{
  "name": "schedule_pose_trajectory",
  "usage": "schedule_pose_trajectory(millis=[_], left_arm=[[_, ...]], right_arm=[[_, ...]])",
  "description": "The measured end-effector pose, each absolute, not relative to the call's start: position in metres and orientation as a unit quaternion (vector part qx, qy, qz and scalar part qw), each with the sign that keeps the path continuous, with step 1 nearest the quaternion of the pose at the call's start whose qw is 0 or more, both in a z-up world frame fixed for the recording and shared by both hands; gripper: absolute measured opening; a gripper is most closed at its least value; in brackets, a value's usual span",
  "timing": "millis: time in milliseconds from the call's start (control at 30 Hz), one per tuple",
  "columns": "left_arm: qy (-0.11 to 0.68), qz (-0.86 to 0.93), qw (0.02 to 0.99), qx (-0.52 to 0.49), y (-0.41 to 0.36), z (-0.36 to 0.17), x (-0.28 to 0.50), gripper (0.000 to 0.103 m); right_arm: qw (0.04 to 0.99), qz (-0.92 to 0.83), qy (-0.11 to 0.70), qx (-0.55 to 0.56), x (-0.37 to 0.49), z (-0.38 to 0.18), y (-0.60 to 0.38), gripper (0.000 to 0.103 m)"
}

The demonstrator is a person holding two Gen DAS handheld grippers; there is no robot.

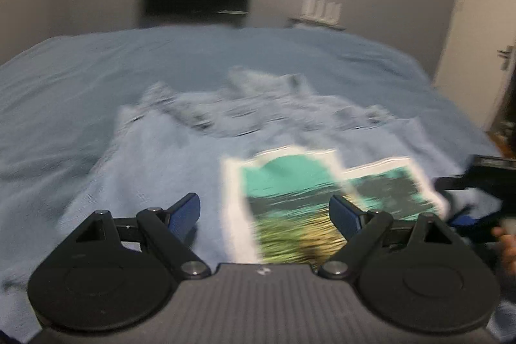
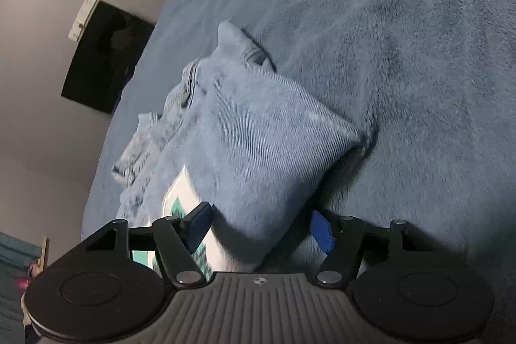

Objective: Fold large clothes

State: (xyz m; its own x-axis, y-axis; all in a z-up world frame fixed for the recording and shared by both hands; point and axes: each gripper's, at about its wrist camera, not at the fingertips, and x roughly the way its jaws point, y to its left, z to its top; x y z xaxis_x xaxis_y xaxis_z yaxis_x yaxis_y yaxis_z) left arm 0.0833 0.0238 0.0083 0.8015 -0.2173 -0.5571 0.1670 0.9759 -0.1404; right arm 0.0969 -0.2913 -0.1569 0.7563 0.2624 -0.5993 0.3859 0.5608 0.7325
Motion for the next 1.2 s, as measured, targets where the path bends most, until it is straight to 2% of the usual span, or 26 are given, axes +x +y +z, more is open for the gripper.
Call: schedule_pose_trajectory(millis=[200, 300, 533, 667, 700, 767, 900, 1067, 1200], left_arm=[[0.32, -0.105, 0.942, -0.002, -0.018, -0.007, 0.101, 0.087], [0.354, -0.089, 0.931, 0.003, -0.017, -0.023, 0.11, 0.088], [0.351, -0.095, 0.931, -0.017, -0.007, -0.027, 0.111, 0.089], [0.354, -0.096, 0.93, -0.01, -0.01, -0.027, 0.11, 0.089], [0.354, -0.096, 0.93, -0.01, -0.01, -0.027, 0.111, 0.089], [0.354, -0.097, 0.93, -0.011, -0.009, -0.026, 0.111, 0.089], [0.354, -0.096, 0.93, -0.01, -0.009, -0.027, 0.112, 0.089], [0.353, -0.095, 0.931, -0.016, -0.008, -0.027, 0.112, 0.089], [0.354, -0.094, 0.93, -0.005, -0.012, -0.028, 0.112, 0.089]], right_arm=[[0.819, -0.04, 0.336, 0.463, 0.11, -0.161, -0.283, 0.075], [0.82, -0.038, 0.323, 0.471, 0.112, -0.16, -0.283, 0.075], [0.843, -0.002, 0.246, 0.478, 0.098, -0.14, -0.282, 0.072], [0.79, -0.02, 0.279, 0.545, 0.111, -0.171, -0.299, 0.073], [0.778, -0.024, 0.29, 0.556, 0.114, -0.179, -0.303, 0.069], [0.768, -0.025, 0.299, 0.566, 0.117, -0.188, -0.302, 0.068], [0.778, -0.013, 0.298, 0.553, 0.127, -0.184, -0.297, 0.072], [0.827, 0.022, 0.238, 0.508, 0.129, -0.154, -0.281, 0.071], [0.777, -0.01, 0.266, 0.57, 0.136, -0.178, -0.298, 0.071]])
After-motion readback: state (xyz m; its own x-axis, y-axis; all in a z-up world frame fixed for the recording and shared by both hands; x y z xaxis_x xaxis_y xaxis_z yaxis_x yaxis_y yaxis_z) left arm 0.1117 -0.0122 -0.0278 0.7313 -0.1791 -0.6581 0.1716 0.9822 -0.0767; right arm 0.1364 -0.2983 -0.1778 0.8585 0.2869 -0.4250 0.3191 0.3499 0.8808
